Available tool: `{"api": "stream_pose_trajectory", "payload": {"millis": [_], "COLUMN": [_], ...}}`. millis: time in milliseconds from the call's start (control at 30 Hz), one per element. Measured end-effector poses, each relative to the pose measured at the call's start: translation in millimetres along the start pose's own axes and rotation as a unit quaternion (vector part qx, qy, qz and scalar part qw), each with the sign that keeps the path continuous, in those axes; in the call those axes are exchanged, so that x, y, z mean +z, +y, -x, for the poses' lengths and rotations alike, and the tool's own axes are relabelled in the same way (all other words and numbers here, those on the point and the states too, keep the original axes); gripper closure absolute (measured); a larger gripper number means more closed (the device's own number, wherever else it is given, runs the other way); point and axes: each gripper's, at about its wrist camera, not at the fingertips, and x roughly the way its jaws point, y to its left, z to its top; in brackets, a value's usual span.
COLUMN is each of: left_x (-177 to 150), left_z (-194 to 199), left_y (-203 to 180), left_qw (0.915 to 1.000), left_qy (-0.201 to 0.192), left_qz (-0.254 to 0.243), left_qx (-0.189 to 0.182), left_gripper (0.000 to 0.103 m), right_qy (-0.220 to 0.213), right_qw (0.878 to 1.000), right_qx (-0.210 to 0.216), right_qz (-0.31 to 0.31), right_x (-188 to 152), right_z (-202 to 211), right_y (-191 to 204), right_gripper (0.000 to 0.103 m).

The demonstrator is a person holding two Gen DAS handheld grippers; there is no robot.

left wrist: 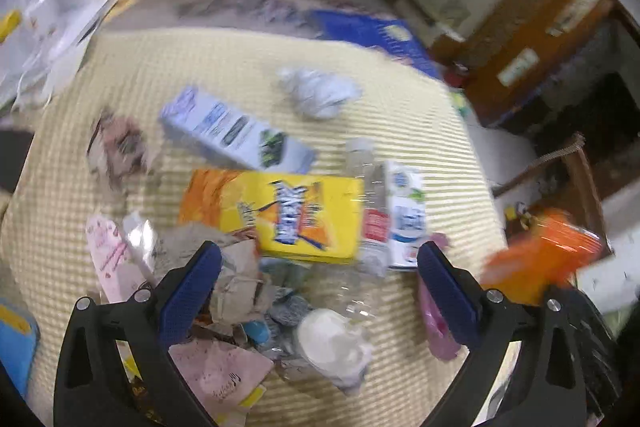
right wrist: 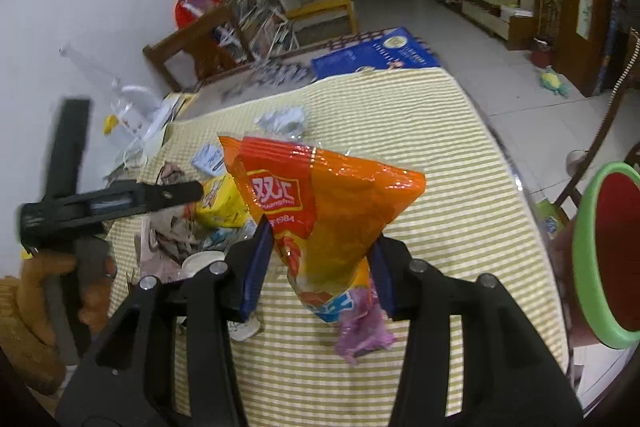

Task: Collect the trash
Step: 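Grasp the yellow iced-tea carton with the left tool while the right tool grasps the orange snack bag, then carry both items to the red bucket and release them inside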

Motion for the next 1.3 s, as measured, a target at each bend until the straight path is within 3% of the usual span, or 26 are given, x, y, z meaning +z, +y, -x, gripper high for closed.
{"api": "stream_pose_trajectory", "payload": {"millis": [100, 133, 233, 300, 333, 367, 467, 533, 633, 733, 833, 900, 1000, 1067, 1100, 1233, 1300], "left_x": [7.6, 13.4, 24.2, 23.7, 19.6, 17.9, 8.9, 4.7, 6.9, 14.5, 25.8, 30.5, 31.8, 33.8, 35.5, 48.8, 54.6], "left_z": [-13.6, -14.8, -7.9, -4.9, -4.1, -4.2, -15.9, -33.2, -53.4, -71.4, -80.6, -83.9, -84.8, -77.1, -71.3, -28.2, -11.0], "left_y": [4.5, 2.6, -11.6, -24.5, -33.2, -37.4, -49.0, -49.5, -46.5, -43.0, -44.0, -46.0, -47.3, -45.8, -44.3, -32.7, -33.3], "left_qw": [0.9996, 0.9996, 0.9920, 0.9754, 0.9589, 0.9501, 0.9133, 0.8885, 0.8680, 0.8585, 0.8669, 0.8729, 0.8796, 0.8904, 0.8972, 0.9435, 0.9583], "left_qy": [0.000, 0.002, 0.001, 0.010, 0.015, 0.024, 0.064, 0.078, 0.102, 0.114, 0.128, 0.132, 0.132, 0.119, 0.110, 0.039, 0.003], "left_qz": [0.023, 0.010, -0.111, -0.210, -0.275, -0.305, -0.399, -0.448, -0.482, -0.495, -0.480, -0.469, -0.457, -0.439, -0.428, -0.329, -0.286], "left_qx": [0.017, 0.025, 0.061, 0.065, 0.067, 0.063, 0.048, 0.061, 0.062, 0.070, 0.043, 0.033, 0.019, 0.006, 0.005, 0.003, -0.002], "left_gripper": [0.009, 0.009, 0.008, 0.008, 0.008, 0.008, 0.008, 0.008, 0.008, 0.008, 0.014, 0.033, 0.035, 0.037, 0.038, 0.039, 0.039], "right_qy": [0.000, 0.002, 0.001, 0.003, 0.004, 0.003, 0.008, 0.012, 0.019, 0.023, 0.027, 0.031, 0.031, 0.029, 0.027, 0.014, 0.003], "right_qw": [1.000, 1.000, 1.000, 1.000, 1.000, 1.000, 1.000, 1.000, 1.000, 1.000, 0.999, 0.999, 0.999, 0.999, 0.999, 0.999, 0.999], "right_qx": [-0.007, -0.008, -0.012, -0.011, -0.010, -0.008, 0.003, 0.011, 0.015, 0.014, 0.015, 0.017, 0.022, 0.027, 0.029, 0.038, 0.041], "right_qz": [-0.001, -0.001, 0.002, -0.003, -0.007, -0.009, -0.014, -0.011, -0.004, -0.009, -0.016, -0.020, -0.019, -0.018, -0.017, -0.018, -0.018], "right_x": [1.7, 2.8, 3.8, 4.0, 5.4, 5.1, 7.3, 8.2, 8.6, 10.3, 12.8, 14.4, 13.9, 15.9, 17.6, 23.3, 27.2], "right_z": [-1.9, -1.1, 0.5, -1.0, -3.3, -4.2, -12.9, -18.9, -25.3, -31.2, -36.1, -41.4, -43.8, -44.1, -44.2, -39.0, -33.3], "right_y": [-6.8, -6.6, -10.4, -15.0, -17.3, -18.0, -17.5, -11.3, -6.7, -7.6, -9.6, -10.0, -9.9, -10.1, -9.6, -9.5, -9.7], "right_gripper": [0.058, 0.058, 0.058, 0.058, 0.058, 0.058, 0.058, 0.058, 0.057, 0.057, 0.057, 0.057, 0.057, 0.057, 0.057, 0.057, 0.057]}}
